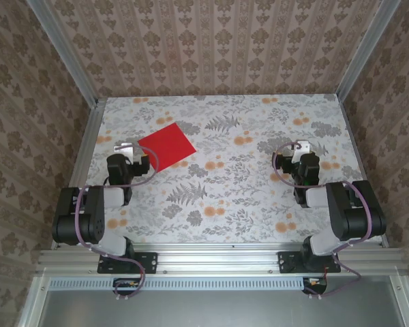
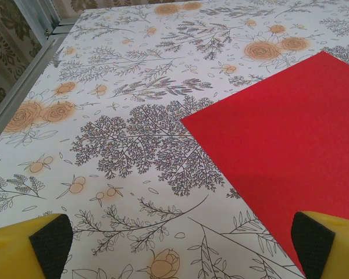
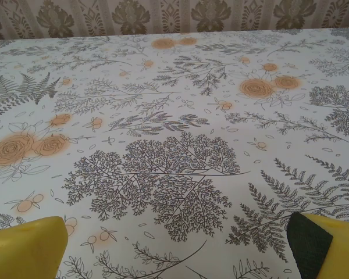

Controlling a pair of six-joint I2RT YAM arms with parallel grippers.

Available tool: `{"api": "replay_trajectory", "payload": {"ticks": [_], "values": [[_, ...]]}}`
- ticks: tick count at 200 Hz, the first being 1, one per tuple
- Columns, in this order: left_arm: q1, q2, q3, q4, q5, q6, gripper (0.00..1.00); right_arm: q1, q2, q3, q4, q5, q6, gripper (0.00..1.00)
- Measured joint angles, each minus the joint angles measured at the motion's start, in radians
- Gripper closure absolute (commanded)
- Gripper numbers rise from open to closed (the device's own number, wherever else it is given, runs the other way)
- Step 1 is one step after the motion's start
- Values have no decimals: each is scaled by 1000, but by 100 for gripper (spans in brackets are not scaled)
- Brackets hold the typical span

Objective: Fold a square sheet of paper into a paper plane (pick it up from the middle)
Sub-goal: Move the square sheet of paper to the center of the table.

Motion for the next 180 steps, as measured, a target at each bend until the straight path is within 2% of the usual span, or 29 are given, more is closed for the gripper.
{"api": "replay_trajectory", "payload": {"ticks": [155, 180], "values": [[0, 0, 0, 1, 0, 0, 0, 0, 0, 1, 0, 0, 0, 0], [0, -37, 0, -33, -12, 0, 0, 5, -34, -1, -22, 35, 4, 0]]}}
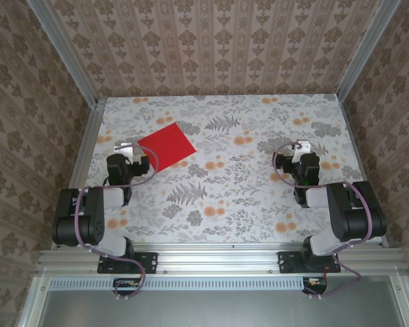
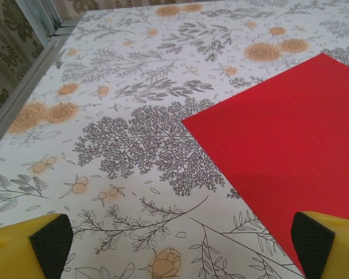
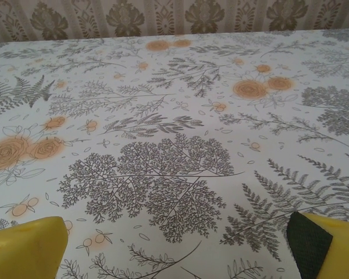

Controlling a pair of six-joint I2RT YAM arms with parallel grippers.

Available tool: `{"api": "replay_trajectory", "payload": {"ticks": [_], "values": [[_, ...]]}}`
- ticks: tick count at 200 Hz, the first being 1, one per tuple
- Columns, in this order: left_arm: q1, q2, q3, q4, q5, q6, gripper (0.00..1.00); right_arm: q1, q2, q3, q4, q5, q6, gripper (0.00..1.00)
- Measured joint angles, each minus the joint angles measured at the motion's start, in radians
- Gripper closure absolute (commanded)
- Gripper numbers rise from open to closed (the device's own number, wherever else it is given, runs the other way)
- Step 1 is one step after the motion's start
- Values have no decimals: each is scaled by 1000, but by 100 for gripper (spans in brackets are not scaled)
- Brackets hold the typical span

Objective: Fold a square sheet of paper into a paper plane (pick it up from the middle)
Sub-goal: Move the square sheet of paper to the center of the table.

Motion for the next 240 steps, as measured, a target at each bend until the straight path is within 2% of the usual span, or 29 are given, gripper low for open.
{"api": "replay_trajectory", "payload": {"ticks": [30, 50, 73, 94, 141, 168, 181, 240], "values": [[0, -168, 11, -127, -40, -24, 0, 37, -227, 13, -146, 79, 16, 0], [0, -271, 60, -257, -55, -79, 0, 62, -357, 105, -324, 104, 82, 0], [-8, -336, 160, -438, -61, -163, 0, 68, -407, 240, -522, 99, 197, 0], [-37, -327, 287, -621, -63, -243, 0, 68, -410, 315, -649, 58, 301, 0], [-180, -114, 494, -843, -21, -397, 0, 68, -347, 359, -828, -14, 491, 0], [-273, 86, 627, -935, -7, -464, 9, 78, -278, 381, -883, -57, 525, 0], [-306, 174, 698, -977, -16, -495, 9, 89, -254, 386, -903, -79, 533, 0], [-373, 419, 927, -1129, -64, -589, 16, 146, -190, 425, -949, -143, 544, 0]]}}
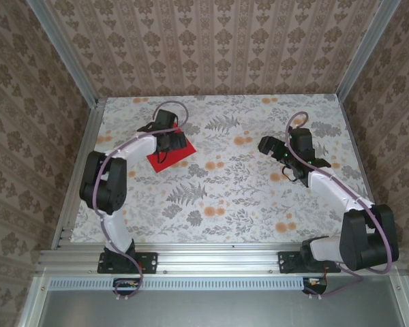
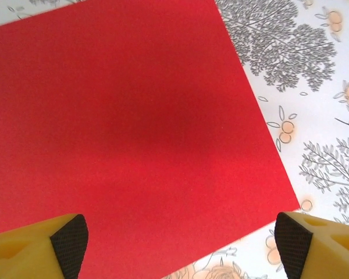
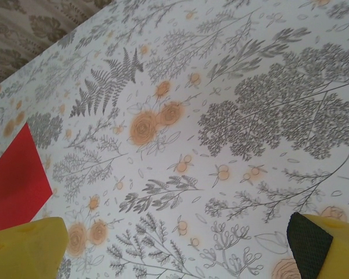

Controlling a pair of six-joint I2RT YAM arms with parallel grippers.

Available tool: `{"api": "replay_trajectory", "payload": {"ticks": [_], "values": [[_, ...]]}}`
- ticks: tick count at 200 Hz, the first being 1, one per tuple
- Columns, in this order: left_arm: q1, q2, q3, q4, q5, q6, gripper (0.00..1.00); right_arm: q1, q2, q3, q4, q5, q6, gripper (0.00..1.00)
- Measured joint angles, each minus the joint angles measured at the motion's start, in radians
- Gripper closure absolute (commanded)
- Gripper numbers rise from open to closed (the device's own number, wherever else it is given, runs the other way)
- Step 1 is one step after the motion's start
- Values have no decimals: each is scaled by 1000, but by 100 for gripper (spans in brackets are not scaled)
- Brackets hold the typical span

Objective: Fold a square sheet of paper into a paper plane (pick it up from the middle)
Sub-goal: Move the square sheet of paper to the center of the table.

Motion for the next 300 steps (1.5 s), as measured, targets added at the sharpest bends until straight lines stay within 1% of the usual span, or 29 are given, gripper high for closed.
{"api": "replay_trajectory", "payload": {"ticks": [36, 50, 63, 91, 119, 158, 197, 222, 246, 264, 285, 300], "values": [[-7, 119, 93, -76, 0, -20, 23, 25, 44, 20, -8, -18, 3, 0], [-15, 156, 116, -100, 1, -23, 28, 34, 51, 24, -9, -21, 6, 0], [-27, 174, 122, -116, 1, -26, 31, 40, 53, 29, -14, -21, 6, 0], [-60, 179, 133, -140, -3, -26, 33, 45, 53, 40, -28, -21, 10, 0], [-140, 180, 129, -150, -1, -26, 33, 45, 52, 41, -51, -19, 10, 0], [-291, 140, 60, -121, 10, -58, 33, 45, 13, 41, -115, 16, 6, 0], [-449, 74, -21, -104, 78, -132, 33, 45, -55, 36, -172, 68, -6, 0], [-505, 45, -43, -107, 138, -178, 30, 46, -101, 25, -200, 91, -9, 0], [-504, -17, -55, -126, 161, -204, 23, 72, -112, 33, -252, 122, -9, 0], [-473, -109, -75, -126, 167, -215, 18, 133, -70, 94, -336, 146, -8, 1], [-391, -256, -134, -115, 172, -221, 12, 232, 27, 201, -405, 177, 4, 0], [-303, -357, -204, -108, 174, -224, 8, 323, 134, 294, -455, 203, 26, 0]]}}
